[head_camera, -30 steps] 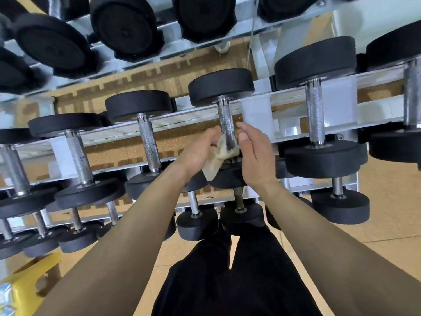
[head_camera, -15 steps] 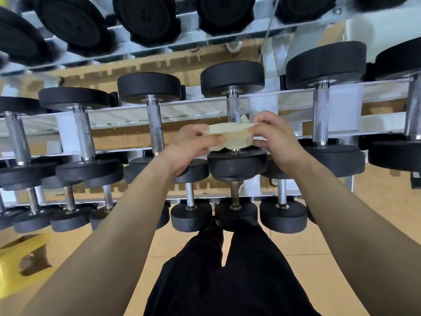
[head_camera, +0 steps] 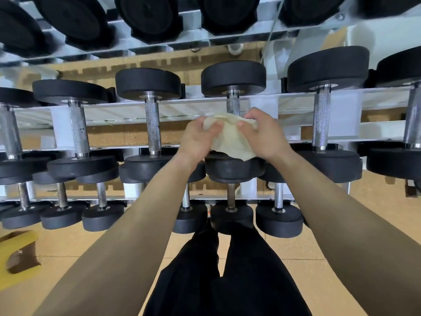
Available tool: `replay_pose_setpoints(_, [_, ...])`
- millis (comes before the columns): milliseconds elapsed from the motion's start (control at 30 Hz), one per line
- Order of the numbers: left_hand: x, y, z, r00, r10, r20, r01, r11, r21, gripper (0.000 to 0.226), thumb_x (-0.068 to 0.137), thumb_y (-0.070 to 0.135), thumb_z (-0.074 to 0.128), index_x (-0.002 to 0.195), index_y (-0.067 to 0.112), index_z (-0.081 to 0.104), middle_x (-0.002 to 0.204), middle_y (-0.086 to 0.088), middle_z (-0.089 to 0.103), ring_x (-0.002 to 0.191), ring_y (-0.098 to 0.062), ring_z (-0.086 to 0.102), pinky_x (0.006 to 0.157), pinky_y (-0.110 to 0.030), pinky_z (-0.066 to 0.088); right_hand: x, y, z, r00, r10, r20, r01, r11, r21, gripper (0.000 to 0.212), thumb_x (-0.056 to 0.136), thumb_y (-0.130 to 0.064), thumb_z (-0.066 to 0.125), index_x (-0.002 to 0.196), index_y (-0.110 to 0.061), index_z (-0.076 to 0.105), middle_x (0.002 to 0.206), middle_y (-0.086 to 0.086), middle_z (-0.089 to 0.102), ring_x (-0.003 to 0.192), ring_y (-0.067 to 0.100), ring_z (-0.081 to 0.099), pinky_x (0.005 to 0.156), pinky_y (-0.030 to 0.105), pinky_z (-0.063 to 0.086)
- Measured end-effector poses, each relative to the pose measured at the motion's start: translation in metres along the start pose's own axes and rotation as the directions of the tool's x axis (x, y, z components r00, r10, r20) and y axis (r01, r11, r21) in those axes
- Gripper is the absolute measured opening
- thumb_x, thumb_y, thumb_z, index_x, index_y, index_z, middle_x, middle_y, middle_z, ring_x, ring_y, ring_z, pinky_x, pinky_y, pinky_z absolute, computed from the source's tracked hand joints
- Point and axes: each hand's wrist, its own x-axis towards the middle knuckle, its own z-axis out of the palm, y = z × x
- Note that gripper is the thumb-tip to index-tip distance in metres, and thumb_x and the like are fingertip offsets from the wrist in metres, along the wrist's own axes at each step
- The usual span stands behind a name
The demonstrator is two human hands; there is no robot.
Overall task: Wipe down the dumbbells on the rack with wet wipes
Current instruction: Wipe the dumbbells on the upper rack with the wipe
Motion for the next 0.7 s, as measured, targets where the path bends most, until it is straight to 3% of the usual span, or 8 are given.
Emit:
replay_pose_setpoints(67, [0.010,-0.010,0.005,0.999,0.044,-0.025,-0.040,0.986,0.160,0.018,0.099,0.035,0.063,0.104,0.017,0.064,0.089,0.003,0.070,0.077,-0.012,0.064,0.064,-0.020,0.047,0.002,0.000,0.000,0.994,0.010,0.108,0.005,0.991,-0.136,0.018,0.100,-0.042,0.058,0.094,-0.026,0.054,0.079,-0.013,0.056,0.071,0.005,0.052,0.056,0.018,0.034])
replay_pose_setpoints(133, [0.015,-0.021,0.005,0.997,0.077,-0.006,-0.070,0.936,0.346,0.013,0.100,0.032,0.062,0.098,0.019,0.060,0.081,0.009,0.063,0.071,-0.005,0.057,0.056,-0.011,0.039,0.004,0.006,-0.005,0.974,0.055,0.219,-0.030,0.993,-0.117,0.024,0.093,-0.046,0.069,0.093,-0.025,0.057,0.084,-0.009,0.060,0.074,0.005,0.054,0.060,0.023,0.039])
replay_pose_setpoints(233, [0.025,-0.037,0.002,0.996,0.084,0.009,-0.075,0.840,0.537,0.016,0.101,0.034,0.059,0.103,0.018,0.059,0.090,0.003,0.063,0.084,-0.019,0.058,0.066,-0.024,0.040,0.009,0.020,-0.017,0.925,0.045,0.376,-0.037,0.999,-0.027,0.022,0.084,-0.032,0.082,0.085,-0.022,0.062,0.081,-0.006,0.060,0.075,0.012,0.055,0.068,0.031,0.044])
replay_pose_setpoints(300, [0.031,-0.039,0.001,0.999,0.041,0.012,-0.040,0.818,0.574,0.017,0.099,0.036,0.061,0.103,0.019,0.059,0.092,0.001,0.062,0.090,-0.022,0.057,0.073,-0.029,0.038,0.016,0.030,-0.024,0.899,0.048,0.436,-0.025,0.998,-0.060,0.015,0.090,-0.021,0.077,0.081,-0.017,0.065,0.078,-0.004,0.058,0.073,0.013,0.054,0.073,0.032,0.044])
replay_pose_setpoints(400, [0.035,-0.033,0.002,0.996,0.041,0.081,-0.079,0.824,0.561,0.013,0.096,0.033,0.068,0.095,0.023,0.061,0.082,0.008,0.059,0.087,-0.018,0.058,0.067,-0.024,0.037,0.025,0.037,-0.028,0.918,0.121,0.378,-0.029,0.970,-0.241,0.020,0.098,-0.022,0.066,0.087,-0.005,0.067,0.080,0.007,0.064,0.074,0.023,0.059,0.073,0.037,0.046])
replay_pose_setpoints(467, [0.035,-0.029,0.004,0.990,0.064,0.125,-0.120,0.851,0.511,0.009,0.094,0.030,0.070,0.094,0.023,0.063,0.086,0.010,0.064,0.088,-0.015,0.061,0.064,-0.019,0.038,0.030,0.038,-0.026,0.940,0.160,0.301,-0.028,0.917,-0.399,0.023,0.100,-0.024,0.061,0.087,-0.005,0.061,0.087,0.013,0.062,0.084,0.032,0.057,0.069,0.035,0.038])
replay_pose_setpoints(600, [0.040,-0.035,0.006,0.999,-0.007,0.031,-0.013,0.797,0.604,0.015,0.093,0.037,0.070,0.095,0.023,0.063,0.094,-0.001,0.067,0.092,-0.024,0.063,0.075,-0.031,0.044,0.032,0.026,-0.012,0.953,0.183,0.243,-0.031,0.853,-0.521,0.017,0.102,-0.022,0.054,0.096,-0.008,0.061,0.110,0.018,0.062,0.107,0.036,0.056,0.075,0.028,0.033])
replay_pose_setpoints(700, [0.045,-0.031,0.012,0.991,-0.067,-0.115,0.128,0.720,0.682,0.019,0.091,0.027,0.070,0.107,0.018,0.066,0.104,-0.007,0.069,0.102,-0.029,0.065,0.079,-0.036,0.052,0.029,0.015,-0.008,0.950,0.145,0.278,-0.015,0.906,-0.422,0.028,0.103,-0.021,0.053,0.077,-0.010,0.054,0.082,0.006,0.056,0.086,0.026,0.050,0.058,0.029,0.029])
